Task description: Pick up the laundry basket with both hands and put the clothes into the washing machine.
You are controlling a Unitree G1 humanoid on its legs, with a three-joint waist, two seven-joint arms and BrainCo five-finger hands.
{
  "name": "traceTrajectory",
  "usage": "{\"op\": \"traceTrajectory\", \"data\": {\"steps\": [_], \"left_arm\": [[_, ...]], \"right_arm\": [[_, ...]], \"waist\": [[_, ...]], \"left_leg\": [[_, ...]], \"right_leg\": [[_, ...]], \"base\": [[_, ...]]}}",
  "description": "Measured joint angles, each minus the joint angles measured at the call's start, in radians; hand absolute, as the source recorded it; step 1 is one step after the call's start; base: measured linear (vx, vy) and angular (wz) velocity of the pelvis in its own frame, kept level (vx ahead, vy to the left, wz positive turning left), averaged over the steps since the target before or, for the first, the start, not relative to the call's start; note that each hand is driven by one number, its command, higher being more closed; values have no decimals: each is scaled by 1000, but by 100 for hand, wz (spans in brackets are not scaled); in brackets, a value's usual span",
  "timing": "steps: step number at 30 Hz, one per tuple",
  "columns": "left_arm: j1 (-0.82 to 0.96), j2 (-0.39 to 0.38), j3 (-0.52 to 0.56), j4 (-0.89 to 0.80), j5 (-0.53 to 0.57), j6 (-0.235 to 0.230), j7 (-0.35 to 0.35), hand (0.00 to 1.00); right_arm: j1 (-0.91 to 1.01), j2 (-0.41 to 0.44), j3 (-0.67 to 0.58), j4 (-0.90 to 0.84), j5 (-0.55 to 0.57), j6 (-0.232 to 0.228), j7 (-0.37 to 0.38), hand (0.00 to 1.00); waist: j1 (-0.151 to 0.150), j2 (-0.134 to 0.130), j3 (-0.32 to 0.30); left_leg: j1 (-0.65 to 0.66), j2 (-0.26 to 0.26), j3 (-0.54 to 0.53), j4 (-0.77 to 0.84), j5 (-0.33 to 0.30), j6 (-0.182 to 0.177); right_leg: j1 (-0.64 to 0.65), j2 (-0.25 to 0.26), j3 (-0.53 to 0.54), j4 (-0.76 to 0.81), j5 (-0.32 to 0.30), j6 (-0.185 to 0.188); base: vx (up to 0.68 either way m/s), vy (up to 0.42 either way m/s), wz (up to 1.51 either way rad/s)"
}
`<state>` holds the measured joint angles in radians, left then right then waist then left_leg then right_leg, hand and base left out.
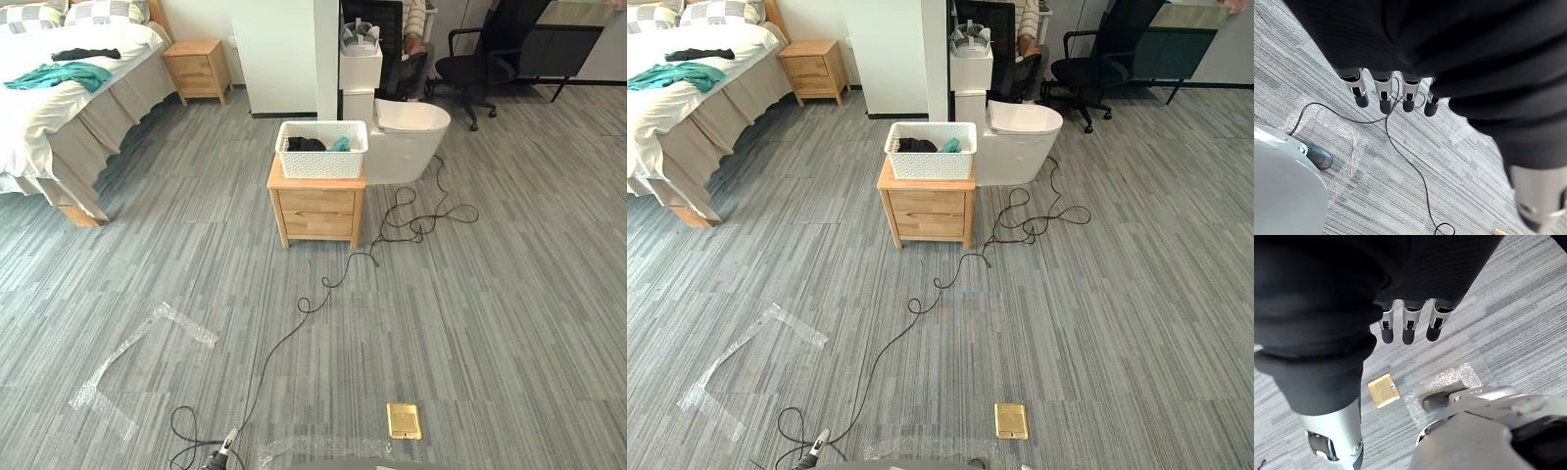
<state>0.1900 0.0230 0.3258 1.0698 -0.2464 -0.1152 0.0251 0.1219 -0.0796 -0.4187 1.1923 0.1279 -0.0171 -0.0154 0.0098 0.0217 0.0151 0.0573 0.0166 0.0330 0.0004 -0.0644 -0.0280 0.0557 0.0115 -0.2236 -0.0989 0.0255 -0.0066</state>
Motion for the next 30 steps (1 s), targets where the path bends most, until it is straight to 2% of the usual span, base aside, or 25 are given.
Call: {"op": "traceTrajectory", "data": {"steps": [1,2,3,6,23,30], "left_arm": [[-4,0,1,0,0,-1,0,0],[-12,0,5,1,0,-1,0,0],[-16,-1,10,0,0,-3,-1,0],[-16,-1,27,0,0,-5,-1,0],[-13,-2,29,2,-30,-4,-2,0],[-14,-2,29,2,-57,-4,-2,0]], "right_arm": [[-10,5,-10,-1,0,-2,0,0],[-16,8,-16,-1,1,-5,0,0],[-18,11,-17,-1,1,-5,0,0],[-23,17,-17,-1,1,-5,1,0],[-27,18,-19,-1,1,-3,2,0],[-29,26,-56,0,1,-2,1,0]], "waist": [[0,-12,8],[0,-5,11],[0,-10,16],[1,-19,21],[1,-19,24],[1,-20,27]], "left_leg": [[0,0,0,-2,0,0],[7,-1,-2,-2,0,0],[10,-2,-3,-2,0,0],[10,-4,-4,-2,0,0],[10,1,-2,-7,-1,0],[13,0,-2,-14,-1,0]], "right_leg": [[2,0,-1,0,-3,4],[11,-1,-3,0,-4,6],[12,-4,-9,0,-8,16],[12,-6,-14,-4,-9,16],[10,-2,-15,-6,-5,11],[9,-2,-15,-6,-5,11]], "base": [[0,0,0],[-2,28,7],[-38,23,11],[-52,29,5],[-29,10,0],[0,0,0]]}}
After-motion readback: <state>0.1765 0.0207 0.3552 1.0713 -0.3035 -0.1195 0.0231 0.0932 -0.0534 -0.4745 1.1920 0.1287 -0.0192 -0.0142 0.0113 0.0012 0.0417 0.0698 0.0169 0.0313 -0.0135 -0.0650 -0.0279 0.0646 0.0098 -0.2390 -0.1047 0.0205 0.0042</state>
